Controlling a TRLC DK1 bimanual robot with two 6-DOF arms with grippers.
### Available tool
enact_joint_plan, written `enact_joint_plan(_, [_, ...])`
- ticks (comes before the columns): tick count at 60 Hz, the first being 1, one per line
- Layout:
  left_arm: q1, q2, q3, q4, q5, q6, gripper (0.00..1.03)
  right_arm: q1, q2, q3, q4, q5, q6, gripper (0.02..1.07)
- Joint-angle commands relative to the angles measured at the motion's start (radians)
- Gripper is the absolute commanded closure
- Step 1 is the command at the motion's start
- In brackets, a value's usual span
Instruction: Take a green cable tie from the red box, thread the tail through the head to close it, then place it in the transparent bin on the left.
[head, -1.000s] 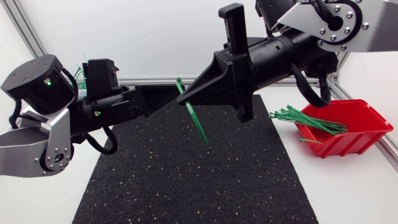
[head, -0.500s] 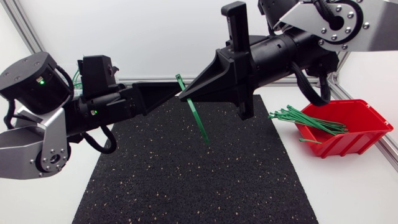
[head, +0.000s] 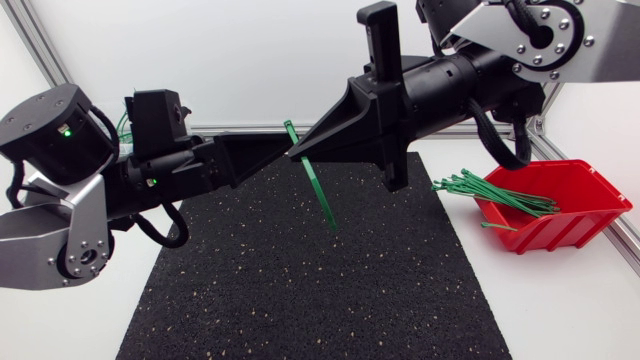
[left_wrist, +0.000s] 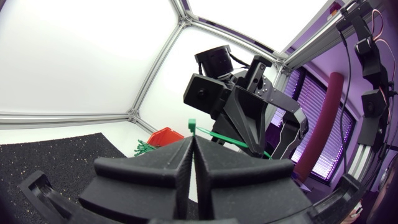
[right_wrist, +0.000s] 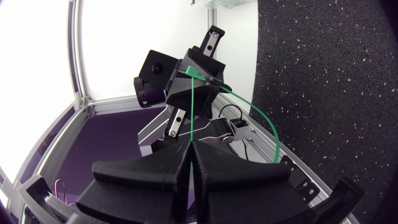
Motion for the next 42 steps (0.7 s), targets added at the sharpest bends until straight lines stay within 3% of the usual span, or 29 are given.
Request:
enact_joint_plan(1, [-0.009, -0.007, -0.027, 0.019, -0.002, 0.008, 1.00, -0.006, 0.014, -0.009, 0.019, -0.009, 0.034, 1.01])
enact_joint_plan(17, [-0.015, -0.023, -0.034, 0.021, -0.002, 0.011, 1.00, -0.015, 0.026, -0.012, 0.028, -0.009, 0.037, 1.01])
enact_joint_plan(42, [-0.069, -0.087, -0.068, 0.010, -0.062, 0.111, 1.00, -0.006, 0.038, 0.000, 0.023, -0.006, 0.051, 1.01])
